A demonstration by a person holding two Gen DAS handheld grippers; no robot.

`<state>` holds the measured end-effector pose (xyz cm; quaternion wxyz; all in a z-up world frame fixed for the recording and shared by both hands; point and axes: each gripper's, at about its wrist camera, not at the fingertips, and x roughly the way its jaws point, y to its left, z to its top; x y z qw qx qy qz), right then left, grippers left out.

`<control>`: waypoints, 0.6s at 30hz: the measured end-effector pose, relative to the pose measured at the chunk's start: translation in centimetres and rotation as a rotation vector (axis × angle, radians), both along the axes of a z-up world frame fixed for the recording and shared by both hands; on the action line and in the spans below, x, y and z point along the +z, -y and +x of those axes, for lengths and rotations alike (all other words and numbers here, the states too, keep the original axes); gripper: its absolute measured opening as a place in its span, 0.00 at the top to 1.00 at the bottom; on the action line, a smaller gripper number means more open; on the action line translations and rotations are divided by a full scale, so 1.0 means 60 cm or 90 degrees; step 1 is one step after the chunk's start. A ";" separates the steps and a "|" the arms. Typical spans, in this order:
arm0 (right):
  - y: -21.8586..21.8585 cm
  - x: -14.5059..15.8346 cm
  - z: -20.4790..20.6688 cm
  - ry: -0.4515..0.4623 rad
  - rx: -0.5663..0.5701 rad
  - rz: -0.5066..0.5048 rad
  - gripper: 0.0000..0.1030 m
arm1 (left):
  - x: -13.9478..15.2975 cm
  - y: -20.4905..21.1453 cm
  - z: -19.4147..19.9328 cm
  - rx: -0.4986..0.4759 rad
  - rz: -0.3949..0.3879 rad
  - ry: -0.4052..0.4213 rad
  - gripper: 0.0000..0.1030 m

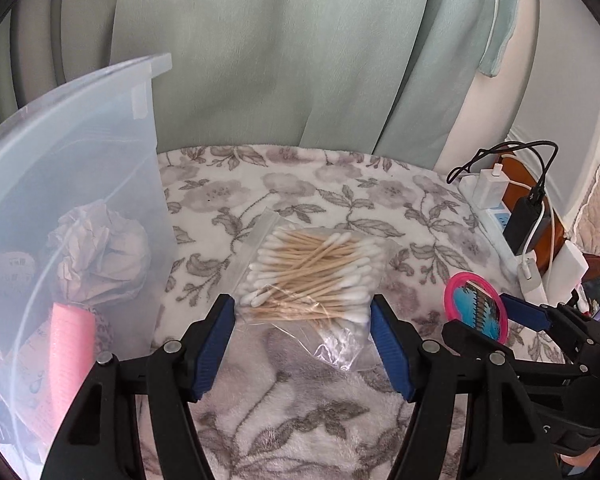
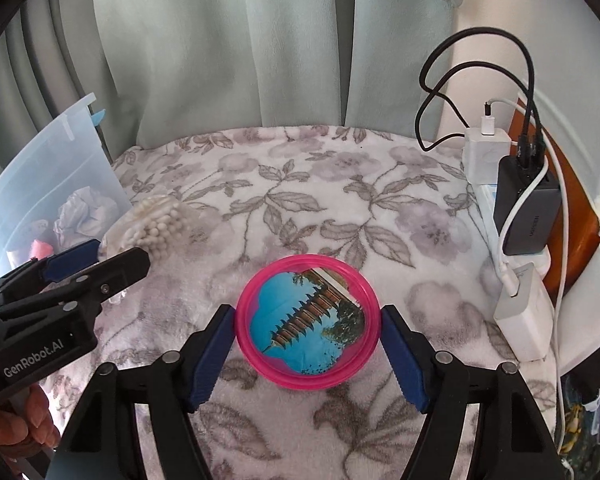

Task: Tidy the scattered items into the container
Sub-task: 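Grasp the cotton swab bag with the left tool while the right tool grasps the pink mirror, then lift and carry the swab bag and pink mirror over the clear box with both tools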

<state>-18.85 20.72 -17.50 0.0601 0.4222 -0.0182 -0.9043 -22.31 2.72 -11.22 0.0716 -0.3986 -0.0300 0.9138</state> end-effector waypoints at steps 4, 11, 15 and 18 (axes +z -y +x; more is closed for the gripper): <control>-0.001 0.025 0.024 -0.016 -0.010 -0.005 0.27 | 0.031 -0.005 0.021 -0.006 0.001 -0.020 0.33; -0.008 0.073 0.071 -0.049 -0.034 -0.021 0.26 | 0.093 -0.009 0.061 -0.014 0.008 -0.064 0.33; -0.008 0.107 0.103 -0.077 -0.044 -0.030 0.27 | 0.127 -0.008 0.086 -0.016 0.011 -0.089 0.33; -0.005 0.132 0.128 -0.099 -0.050 -0.036 0.27 | 0.153 -0.004 0.109 -0.013 0.012 -0.109 0.33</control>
